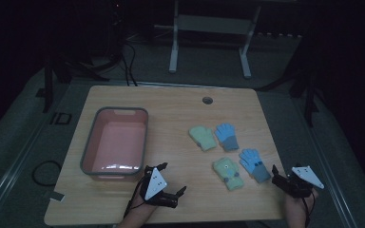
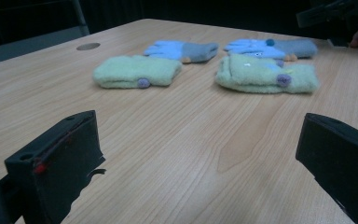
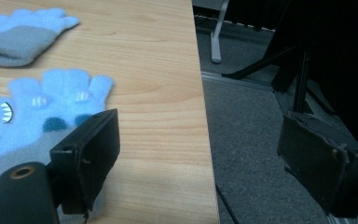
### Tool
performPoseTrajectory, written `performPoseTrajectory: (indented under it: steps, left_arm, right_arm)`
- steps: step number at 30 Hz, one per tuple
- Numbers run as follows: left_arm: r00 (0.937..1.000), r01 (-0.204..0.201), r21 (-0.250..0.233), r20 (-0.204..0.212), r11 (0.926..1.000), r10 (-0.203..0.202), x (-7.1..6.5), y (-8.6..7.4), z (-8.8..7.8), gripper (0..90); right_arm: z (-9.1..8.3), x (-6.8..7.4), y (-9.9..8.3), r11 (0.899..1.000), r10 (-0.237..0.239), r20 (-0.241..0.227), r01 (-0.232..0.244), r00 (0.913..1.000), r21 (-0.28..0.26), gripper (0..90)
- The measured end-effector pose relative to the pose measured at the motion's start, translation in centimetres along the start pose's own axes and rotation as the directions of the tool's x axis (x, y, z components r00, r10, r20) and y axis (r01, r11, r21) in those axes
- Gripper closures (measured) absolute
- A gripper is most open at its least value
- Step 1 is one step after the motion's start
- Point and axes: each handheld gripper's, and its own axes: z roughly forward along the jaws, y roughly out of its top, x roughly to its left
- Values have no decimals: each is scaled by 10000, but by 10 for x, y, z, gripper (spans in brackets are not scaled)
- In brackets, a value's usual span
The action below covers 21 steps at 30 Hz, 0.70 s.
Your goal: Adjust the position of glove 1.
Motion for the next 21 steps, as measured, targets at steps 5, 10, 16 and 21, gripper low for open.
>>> performPoseTrajectory:
  steps: [5,10,16,21]
  left_arm:
    - [10000,42,14,25,10000,-42,1,0,0,2]
    - [10000,51,14,55,10000,-51,1,0,0,2]
    - [9998,180,-6,77,9998,-180,2,0,0,2]
    - [9998,156,-16,107,9999,-156,2,0,0,2]
  right_arm:
    - [1,1,1,9998,-98,-76,99,9999,197,129]
    - [-1,-1,6,9989,-171,-230,181,9996,443,124]
    - [-5,-5,27,9968,-153,-722,208,9973,769,141]
    - [-11,0,51,9986,-117,-1057,170,9943,502,145]
